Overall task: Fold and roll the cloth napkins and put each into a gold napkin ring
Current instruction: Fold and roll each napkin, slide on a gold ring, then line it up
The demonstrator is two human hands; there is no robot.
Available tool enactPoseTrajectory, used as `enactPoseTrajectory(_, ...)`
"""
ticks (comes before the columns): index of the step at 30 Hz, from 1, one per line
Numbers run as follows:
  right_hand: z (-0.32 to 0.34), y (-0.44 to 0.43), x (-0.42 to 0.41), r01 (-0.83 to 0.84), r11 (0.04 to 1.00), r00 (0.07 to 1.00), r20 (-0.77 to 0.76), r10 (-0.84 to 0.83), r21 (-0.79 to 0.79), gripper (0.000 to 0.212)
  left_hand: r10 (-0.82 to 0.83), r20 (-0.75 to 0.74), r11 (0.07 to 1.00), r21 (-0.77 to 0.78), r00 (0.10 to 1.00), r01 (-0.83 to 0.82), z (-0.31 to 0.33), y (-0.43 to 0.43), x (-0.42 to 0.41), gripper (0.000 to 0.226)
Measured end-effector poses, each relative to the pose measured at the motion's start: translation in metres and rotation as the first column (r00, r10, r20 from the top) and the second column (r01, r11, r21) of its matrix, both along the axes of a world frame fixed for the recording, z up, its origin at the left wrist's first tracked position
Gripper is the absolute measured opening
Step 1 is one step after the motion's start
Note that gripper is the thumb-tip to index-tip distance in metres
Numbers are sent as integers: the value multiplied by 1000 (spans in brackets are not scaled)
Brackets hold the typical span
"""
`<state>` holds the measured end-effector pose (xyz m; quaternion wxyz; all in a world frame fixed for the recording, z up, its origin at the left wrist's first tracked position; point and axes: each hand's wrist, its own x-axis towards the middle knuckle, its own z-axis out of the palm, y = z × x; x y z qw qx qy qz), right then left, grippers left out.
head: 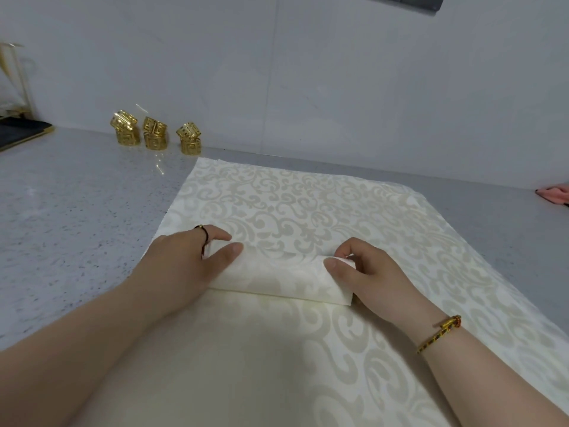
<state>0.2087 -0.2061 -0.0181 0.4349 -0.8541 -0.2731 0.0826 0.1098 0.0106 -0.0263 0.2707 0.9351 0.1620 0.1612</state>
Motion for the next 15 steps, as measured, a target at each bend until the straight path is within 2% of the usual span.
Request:
enactPoseTrajectory(3, 0, 2, 2, 21, 1000, 999, 45, -20, -22, 21, -24, 80, 982, 186, 997, 9, -3, 1, 2, 52)
enactPoseTrajectory(5, -1, 3, 3, 30, 998, 998, 66, -25, -63, 21, -174, 163, 961, 243, 971, 132, -3, 4, 2, 67)
enactPoseTrajectory(7, -4, 3, 4, 16, 995, 996, 93, -7, -100, 17, -354, 139, 892, 345, 925, 290, -5, 3, 2, 65)
enactPoseTrajectory(10, -7, 3, 5, -14, 992, 985, 169, 35, -129, 8, -421, 68, 826, 440, 905, 351, -8, -6, 1, 63)
enactPoseTrajectory(12, -10, 4, 6, -27, 991, 957, 284, 63, -128, 16, -434, 25, 819, 428, 901, 383, -11, -8, 1, 52)
enactPoseTrajectory(14, -9, 6, 3, -57, 993, 878, 468, 98, -100, 9, -444, 9, 829, 382, 896, 407, -12, -5, 3, 42)
enactPoseTrajectory(15, -7, 5, 3, -79, 990, 831, 541, 132, -120, 14, -450, 16, 831, 374, 893, 412, -13, -4, 4, 42)
